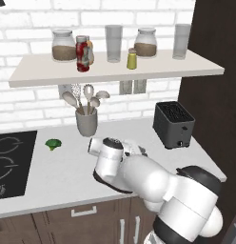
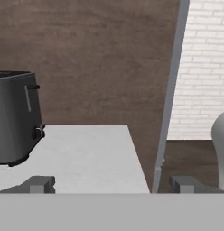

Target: Put the shaker and condiment bottle from the counter next to their counterparts in the cabinet.

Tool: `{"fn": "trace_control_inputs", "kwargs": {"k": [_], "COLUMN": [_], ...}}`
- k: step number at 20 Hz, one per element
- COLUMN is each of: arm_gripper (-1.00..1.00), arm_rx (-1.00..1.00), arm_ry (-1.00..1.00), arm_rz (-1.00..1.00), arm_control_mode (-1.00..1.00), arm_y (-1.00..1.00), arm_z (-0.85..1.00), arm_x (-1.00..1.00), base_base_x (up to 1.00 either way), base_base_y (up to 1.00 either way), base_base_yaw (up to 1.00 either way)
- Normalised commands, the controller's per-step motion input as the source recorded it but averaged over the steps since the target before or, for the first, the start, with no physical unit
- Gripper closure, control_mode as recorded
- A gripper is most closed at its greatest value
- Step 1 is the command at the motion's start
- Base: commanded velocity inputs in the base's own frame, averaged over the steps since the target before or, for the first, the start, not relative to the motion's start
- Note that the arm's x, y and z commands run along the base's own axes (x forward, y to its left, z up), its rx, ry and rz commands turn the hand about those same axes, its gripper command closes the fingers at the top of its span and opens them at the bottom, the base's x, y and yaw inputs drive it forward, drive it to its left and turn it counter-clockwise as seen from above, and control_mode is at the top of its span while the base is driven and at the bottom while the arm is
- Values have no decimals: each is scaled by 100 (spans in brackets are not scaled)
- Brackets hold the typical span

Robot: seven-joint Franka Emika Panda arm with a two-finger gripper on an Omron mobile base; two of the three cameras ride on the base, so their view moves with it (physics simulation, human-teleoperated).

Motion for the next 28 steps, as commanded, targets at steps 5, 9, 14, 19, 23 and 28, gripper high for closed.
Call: {"fn": "trace_control_inputs", "kwargs": {"k": [5, 9, 14, 19, 23, 28], "arm_gripper": [-100, -100, -100, -100, -100, -100], "arm_rx": [0, 0, 0, 0, 0, 0], "arm_ry": [0, 0, 0, 0, 0, 0], "arm_rz": [0, 0, 0, 0, 0, 0], "arm_control_mode": [-100, -100, -100, -100, -100, -100], "arm_y": [0, 0, 0, 0, 0, 0], "arm_z": [-1, -28, -32, -12, -26, -34], "arm_x": [49, 19, 0, 14, 11, 10], "base_base_x": [0, 0, 0, 0, 0, 0], "base_base_y": [0, 0, 0, 0, 0, 0], "base_base_yaw": [0, 0, 0, 0, 0, 0]}}
